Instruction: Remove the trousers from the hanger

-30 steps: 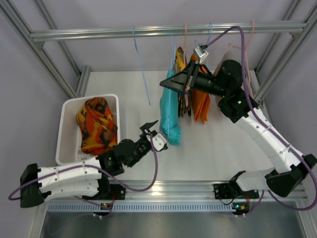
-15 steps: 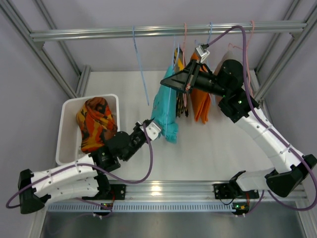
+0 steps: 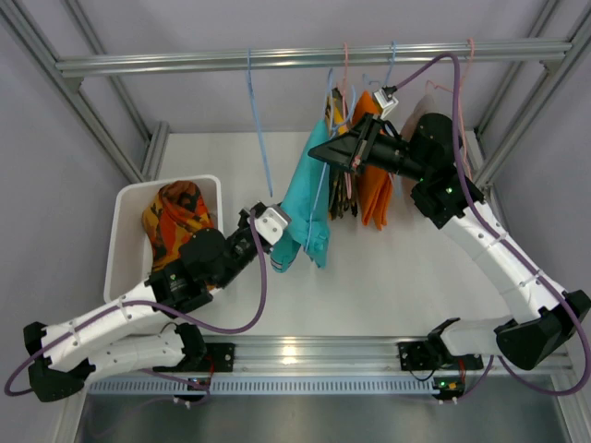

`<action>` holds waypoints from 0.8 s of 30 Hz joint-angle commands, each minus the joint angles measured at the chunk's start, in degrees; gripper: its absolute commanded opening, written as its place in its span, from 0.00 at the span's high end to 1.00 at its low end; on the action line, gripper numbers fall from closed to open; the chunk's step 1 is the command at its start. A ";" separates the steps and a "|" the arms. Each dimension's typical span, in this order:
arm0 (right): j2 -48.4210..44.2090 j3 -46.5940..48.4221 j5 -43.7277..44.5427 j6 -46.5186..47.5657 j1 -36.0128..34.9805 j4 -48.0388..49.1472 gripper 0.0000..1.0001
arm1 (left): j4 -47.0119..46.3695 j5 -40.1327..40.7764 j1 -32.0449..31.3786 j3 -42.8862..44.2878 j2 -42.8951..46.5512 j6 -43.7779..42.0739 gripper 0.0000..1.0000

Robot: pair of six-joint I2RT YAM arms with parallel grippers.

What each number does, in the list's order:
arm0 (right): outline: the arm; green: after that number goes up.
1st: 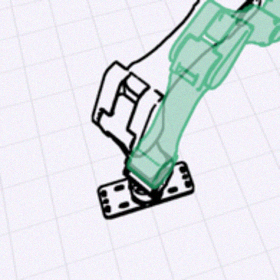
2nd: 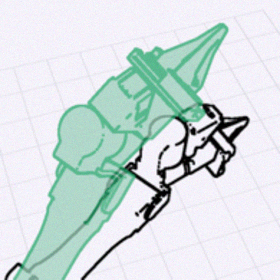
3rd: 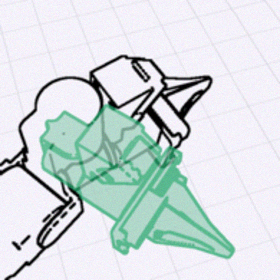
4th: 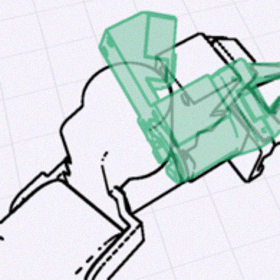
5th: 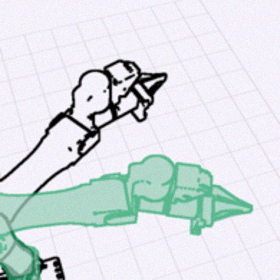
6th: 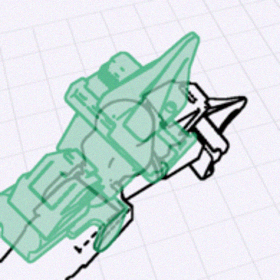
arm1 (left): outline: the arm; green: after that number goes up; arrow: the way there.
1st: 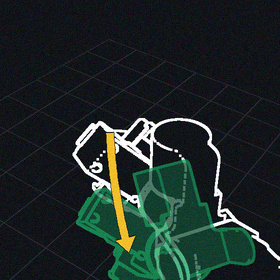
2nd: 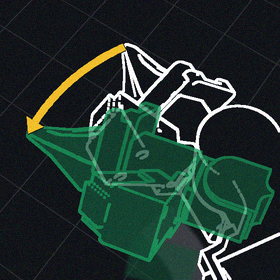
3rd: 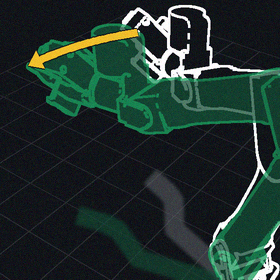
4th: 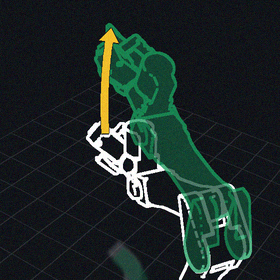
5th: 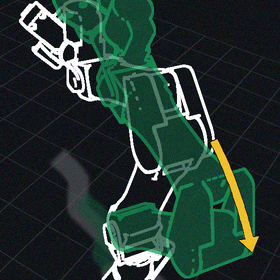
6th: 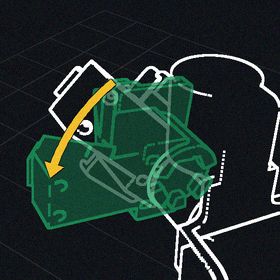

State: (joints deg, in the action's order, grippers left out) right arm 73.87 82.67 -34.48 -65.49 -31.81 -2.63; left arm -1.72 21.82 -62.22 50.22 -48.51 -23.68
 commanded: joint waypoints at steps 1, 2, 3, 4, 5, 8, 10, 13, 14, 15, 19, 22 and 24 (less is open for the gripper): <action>-1.97 -0.93 -1.38 1.86 1.05 3.42 1.00 | -3.74 -2.66 0.43 7.60 0.79 1.71 1.00; -2.06 -1.11 -1.47 2.04 1.14 3.42 1.00 | -3.47 -2.92 0.34 8.66 0.70 1.97 1.00; -1.97 -1.20 -1.38 2.21 1.31 3.42 1.00 | -3.30 -3.62 0.51 10.76 0.35 2.06 1.00; -1.97 -1.37 -1.38 2.30 1.49 3.42 1.00 | -2.68 -3.89 0.52 11.65 -0.26 2.23 1.00; -1.88 -1.46 -1.47 2.39 1.49 3.42 1.00 | -2.68 -4.07 0.60 12.44 -0.53 2.41 1.00; -1.80 -1.29 -1.56 2.39 1.67 3.60 1.00 | -2.59 -4.68 0.60 13.77 -0.97 2.06 1.00; -1.62 -0.59 -1.56 2.30 1.84 3.86 1.00 | -1.46 -5.21 0.60 13.68 -1.15 2.32 1.00; -1.18 1.08 -1.91 1.51 2.37 4.65 1.00 | -0.22 -7.31 0.60 12.28 -0.71 3.81 1.00; -1.09 1.69 -1.99 1.34 2.46 5.18 1.00 | 1.35 -8.45 0.60 11.75 -0.62 4.34 1.00; -0.74 2.40 -2.08 1.07 2.54 5.36 1.00 | 1.45 -9.42 0.60 11.05 -0.10 4.78 1.00; 0.22 7.40 -2.35 0.02 2.98 5.27 1.00 | 3.91 -11.89 0.60 7.45 0.44 6.89 1.00; 0.84 10.91 -2.35 -0.33 2.98 4.83 1.00 | 4.00 -12.15 0.60 5.25 0.09 6.89 1.00; 1.10 12.42 -2.35 -0.77 2.98 4.74 1.00 | 4.52 -13.21 0.60 4.72 -0.70 7.42 1.00</action>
State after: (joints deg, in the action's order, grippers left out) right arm 75.66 89.12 -36.88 -66.19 -29.78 -3.16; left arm 5.96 11.31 -61.54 55.37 -49.39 -17.96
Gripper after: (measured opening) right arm 0.013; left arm 0.137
